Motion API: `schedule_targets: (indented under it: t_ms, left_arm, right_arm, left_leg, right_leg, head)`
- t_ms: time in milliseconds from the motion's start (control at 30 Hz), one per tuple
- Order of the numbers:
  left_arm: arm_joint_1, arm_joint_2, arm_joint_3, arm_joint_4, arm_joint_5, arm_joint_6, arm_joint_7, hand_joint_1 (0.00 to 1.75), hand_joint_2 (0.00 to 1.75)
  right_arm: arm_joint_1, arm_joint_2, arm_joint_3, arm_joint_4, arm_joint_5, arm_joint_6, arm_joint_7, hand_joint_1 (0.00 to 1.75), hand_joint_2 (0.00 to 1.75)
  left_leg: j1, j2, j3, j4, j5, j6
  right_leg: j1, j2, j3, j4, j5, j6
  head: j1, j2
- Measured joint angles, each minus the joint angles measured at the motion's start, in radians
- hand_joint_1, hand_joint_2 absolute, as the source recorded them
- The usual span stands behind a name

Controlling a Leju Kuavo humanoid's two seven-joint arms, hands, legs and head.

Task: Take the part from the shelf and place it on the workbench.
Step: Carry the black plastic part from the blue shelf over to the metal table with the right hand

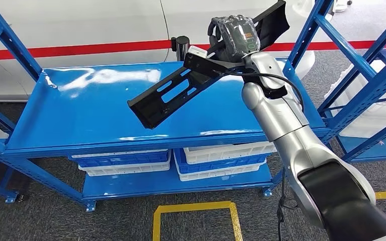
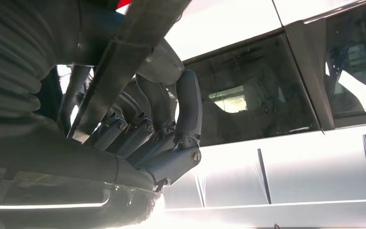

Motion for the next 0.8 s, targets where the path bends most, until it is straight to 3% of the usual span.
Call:
schedule_targets:
  t_ms: [67, 100, 200, 267, 333, 400, 467, 533, 600, 700, 733, 800]
  left_arm:
    - [0.001, 0.002, 0.002, 0.0, 0.001, 0.001, -0.002, 0.0, 1.75]
    - [0.001, 0.003, 0.002, 0.0, 0.001, 0.001, -0.002, 0.0, 1.75]
    - [0.001, 0.004, 0.002, 0.0, 0.002, 0.001, -0.003, 0.0, 1.75]
    - [0.004, 0.006, 0.003, 0.0, 0.002, 0.002, -0.003, 0.0, 1.75]
    - [0.008, 0.01, 0.008, 0.001, 0.002, 0.006, -0.004, 0.0, 1.75]
    - [0.01, 0.012, 0.013, 0.002, 0.002, 0.01, -0.004, 0.0, 1.75]
    - [0.01, 0.013, 0.014, 0.002, 0.0, 0.01, -0.005, 0.0, 1.75]
    - [0.009, 0.013, 0.014, 0.002, -0.005, 0.01, -0.007, 0.0, 1.75]
    - [0.009, 0.012, 0.014, 0.002, -0.008, 0.01, -0.009, 0.0, 1.75]
    - [0.012, 0.011, 0.014, 0.003, -0.01, 0.009, -0.01, 0.0, 1.75]
    - [0.012, 0.01, 0.014, 0.003, -0.01, 0.009, -0.01, 0.0, 1.75]
    - [0.013, 0.01, 0.014, 0.004, -0.011, 0.011, -0.009, 0.0, 1.75]
  right_arm:
    - [-0.003, 0.006, 0.0, 0.0, 0.003, 0.002, -0.003, 1.75, 1.75]
    - [-0.003, 0.008, 0.0, 0.0, 0.003, 0.002, -0.003, 1.75, 1.75]
    - [-0.003, 0.01, 0.0, 0.0, 0.004, 0.003, -0.004, 1.75, 1.75]
    - [-0.004, 0.013, 0.001, 0.001, 0.004, 0.003, -0.004, 1.75, 1.75]
    - [-0.006, 0.024, 0.002, 0.004, 0.008, 0.004, -0.004, 1.75, 1.75]
    - [-0.004, 0.033, 0.002, 0.008, 0.012, 0.003, -0.004, 1.75, 1.75]
    - [0.003, 0.033, 0.001, 0.01, 0.016, 0.001, -0.004, 1.75, 1.75]
    - [0.009, 0.031, -0.002, 0.009, 0.019, 0.0, -0.002, 1.75, 1.75]
    - [0.012, 0.029, -0.006, 0.006, 0.021, -0.003, 0.0, 1.75, 1.75]
    - [0.019, 0.023, -0.01, 0.004, 0.022, -0.006, 0.002, 1.75, 1.75]
    - [0.023, 0.021, -0.012, 0.004, 0.022, -0.006, 0.002, 1.75, 1.75]
    - [0.032, 0.015, -0.017, 0.001, 0.024, -0.007, 0.004, 1.75, 1.75]
  left_leg:
    - [-0.002, 0.0, -0.015, 0.007, 0.01, -0.009]
    - [-0.003, 0.0, -0.019, 0.008, 0.013, -0.011]
    - [-0.003, 0.001, -0.02, 0.008, 0.018, -0.015]
    - [-0.001, -0.001, -0.027, 0.012, 0.019, -0.023]
    - [0.006, -0.005, -0.066, 0.134, -0.08, -0.045]
    - [0.016, -0.007, -0.091, 0.267, -0.164, -0.062]
    - [0.024, -0.007, -0.041, 0.233, -0.115, -0.066]
    - [0.028, -0.009, 0.046, 0.115, -0.096, -0.07]
    - [0.023, -0.015, 0.093, 0.037, -0.111, -0.065]
    - [0.01, -0.015, 0.083, 0.022, -0.092, -0.031]
    - [0.009, -0.012, 0.074, 0.019, -0.08, -0.016]
    - [0.007, -0.007, 0.047, 0.015, -0.054, 0.005]
  right_leg:
    - [0.005, 0.001, 0.078, -0.113, -0.005, -0.005]
    - [0.008, 0.001, 0.092, -0.135, -0.013, -0.009]
    - [0.01, 0.002, 0.093, -0.138, -0.012, -0.011]
    - [0.006, 0.0, 0.081, -0.138, -0.002, -0.022]
    - [-0.003, -0.003, 0.047, -0.138, 0.03, -0.046]
    - [-0.009, -0.004, 0.01, -0.138, 0.064, -0.056]
    - [-0.011, -0.004, -0.014, -0.136, 0.081, -0.047]
    - [-0.012, -0.004, -0.033, -0.131, 0.096, -0.032]
    - [-0.01, -0.005, -0.042, -0.129, 0.111, -0.016]
    - [-0.007, -0.006, -0.051, -0.135, 0.127, 0.006]
    - [-0.007, -0.005, -0.063, -0.12, 0.11, 0.006]
    - [-0.007, -0.004, -0.1, -0.027, 0.029, -0.008]
  head:
    - [0.0, 0.0]
    - [-0.001, 0.0]
    - [-0.001, 0.0]
    - [-0.001, 0.0]
    - [-0.002, 0.0]
    - [-0.002, 0.0]
    - [-0.002, 0.0]
    - [-0.002, 0.0]
    - [-0.001, 0.0]
    - [0.0, 0.0]
    - [0.0, 0.0]
    - [0.001, 0.0]
